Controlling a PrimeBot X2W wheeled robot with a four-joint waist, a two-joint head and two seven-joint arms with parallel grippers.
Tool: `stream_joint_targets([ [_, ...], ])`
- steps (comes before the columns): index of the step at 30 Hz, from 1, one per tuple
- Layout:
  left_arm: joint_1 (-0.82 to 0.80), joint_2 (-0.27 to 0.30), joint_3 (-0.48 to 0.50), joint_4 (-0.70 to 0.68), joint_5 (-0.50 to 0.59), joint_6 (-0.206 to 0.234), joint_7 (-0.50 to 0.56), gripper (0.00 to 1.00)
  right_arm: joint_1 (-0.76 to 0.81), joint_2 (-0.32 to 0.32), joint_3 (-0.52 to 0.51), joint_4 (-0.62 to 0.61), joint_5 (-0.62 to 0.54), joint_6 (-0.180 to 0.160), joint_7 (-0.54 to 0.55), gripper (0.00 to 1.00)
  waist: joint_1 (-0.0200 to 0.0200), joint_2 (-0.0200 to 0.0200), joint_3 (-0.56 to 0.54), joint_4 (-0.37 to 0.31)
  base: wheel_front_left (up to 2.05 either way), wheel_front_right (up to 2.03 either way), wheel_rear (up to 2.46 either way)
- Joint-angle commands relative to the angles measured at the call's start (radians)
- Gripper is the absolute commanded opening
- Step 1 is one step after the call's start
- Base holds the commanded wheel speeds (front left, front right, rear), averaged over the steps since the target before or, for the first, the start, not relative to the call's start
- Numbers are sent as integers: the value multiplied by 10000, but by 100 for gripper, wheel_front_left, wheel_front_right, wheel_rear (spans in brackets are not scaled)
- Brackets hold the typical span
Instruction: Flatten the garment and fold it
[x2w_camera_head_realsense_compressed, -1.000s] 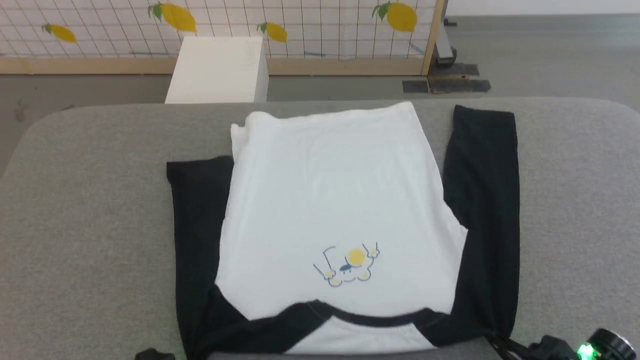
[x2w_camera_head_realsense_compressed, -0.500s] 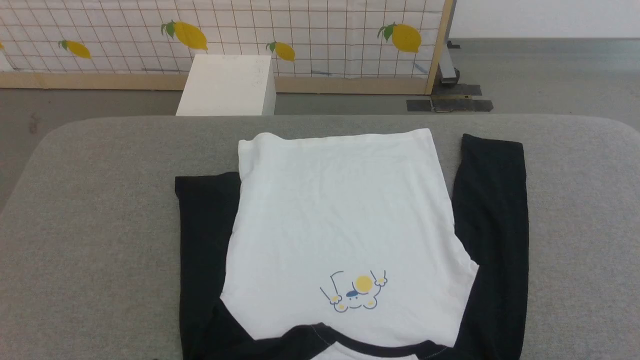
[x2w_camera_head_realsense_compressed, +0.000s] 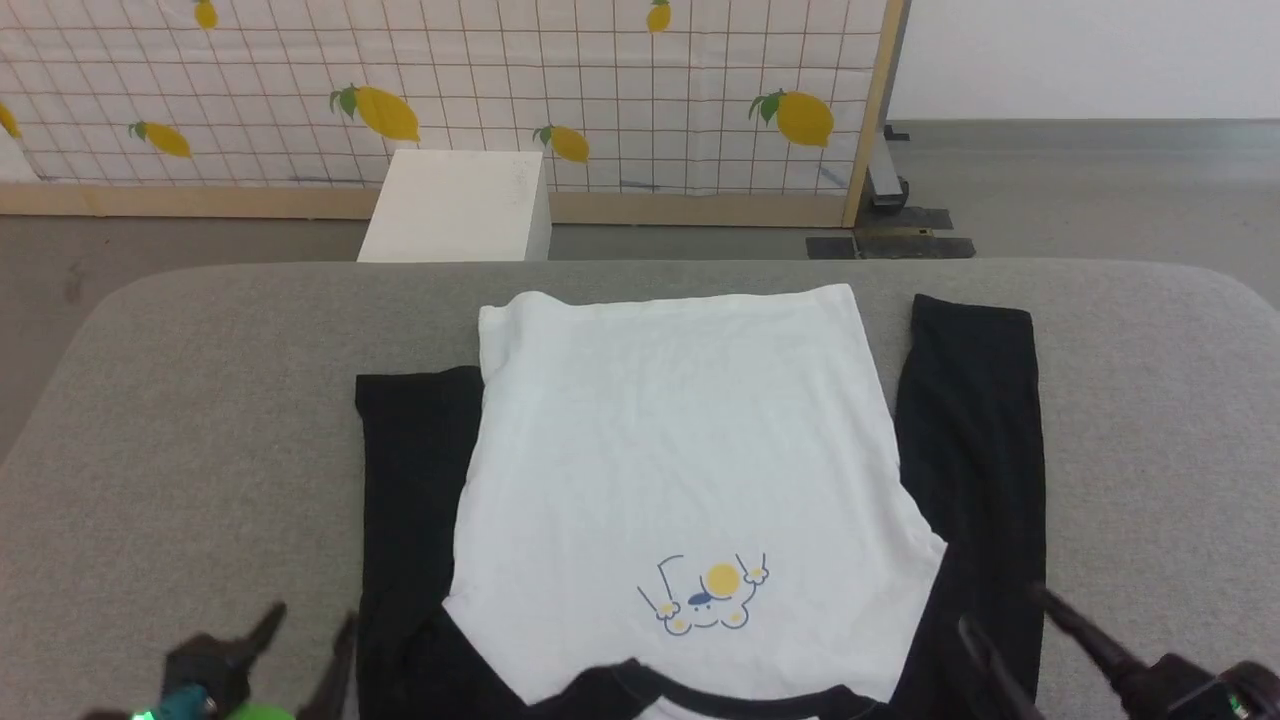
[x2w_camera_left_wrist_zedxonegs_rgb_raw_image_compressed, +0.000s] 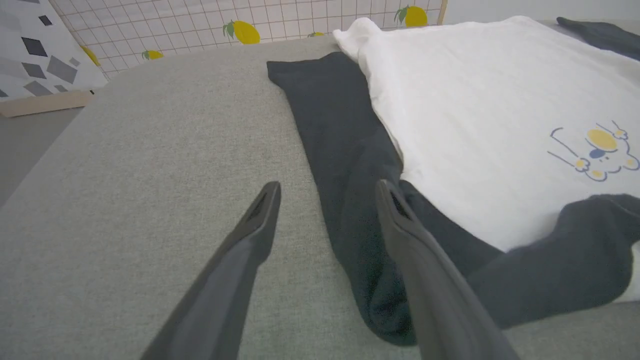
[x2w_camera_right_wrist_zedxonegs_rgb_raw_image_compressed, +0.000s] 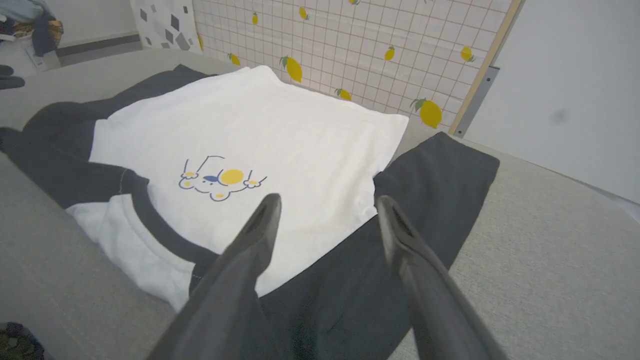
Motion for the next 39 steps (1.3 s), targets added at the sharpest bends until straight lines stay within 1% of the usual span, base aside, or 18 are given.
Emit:
stream_joint_targets([
  [1,-379,249,155,-203,133,82,-33,100,-108,163,-227,-254,-123,-17,-90,100,1,-1,63,-51,0,0,0],
  [5,-1210,687,392,-783,450,208,254,100,-470,579,-946,-843,-306,-17,-268,100,1,-1,309,-151,0,0,0],
  [8,-2123,716,666,-948,465,268,543,100,-777,1186,-1762,-1240,-374,-17,-550,100,1,-1,633,-190,0,0,0],
  [11,-3299,685,873,-495,494,315,1070,100,-1128,1881,-2427,-1812,-547,-17,-820,100,1,-1,1208,-313,0,0,0],
  [13,-4163,642,895,9,615,204,1340,100,-1353,2262,-2657,-2133,-678,-17,-928,100,1,-1,1603,-457,0,0,0],
  [16,-5273,393,1012,711,519,40,1651,100,-1664,2732,-2942,-2567,-747,-17,-995,100,1,-1,2172,-645,0,0,0],
  [18,-5995,343,1048,1248,459,-120,2001,100,-1902,2988,-3089,-2959,-779,-17,-1007,100,1,-1,2575,-782,0,0,0],
  [21,-7102,351,903,2171,318,-639,2972,100,-2085,3212,-3142,-3360,-881,-17,-1011,100,1,-1,3175,-950,0,0,0],
  [26,-8420,417,416,3494,-78,-1676,5255,100,-2484,3479,-3252,-3722,-1117,-17,-1013,100,1,-1,3903,-1252,0,0,0],
  [30,-9096,598,-2,4187,-251,-2258,7067,100,-2715,3453,-3169,-3762,-1302,-17,-1014,100,1,-1,4306,-1428,0,0,0],
  [32,-9391,693,-171,4426,-295,-2395,7873,100,-2801,3424,-3128,-3775,-1379,-17,-1014,100,1,-1,4484,-1491,0,0,0],
  [35,-9746,768,-208,4728,-425,-2410,8642,100,-2951,3442,-3033,-3733,-1412,-17,-1014,100,1,-1,4746,-1631,0,0,0],
  [39,-9791,837,-489,5000,-645,-2591,9869,100,-3136,3326,-2753,-3635,-1567,-17,-1015,100,1,-1,4958,-1784,0,0,0],
])
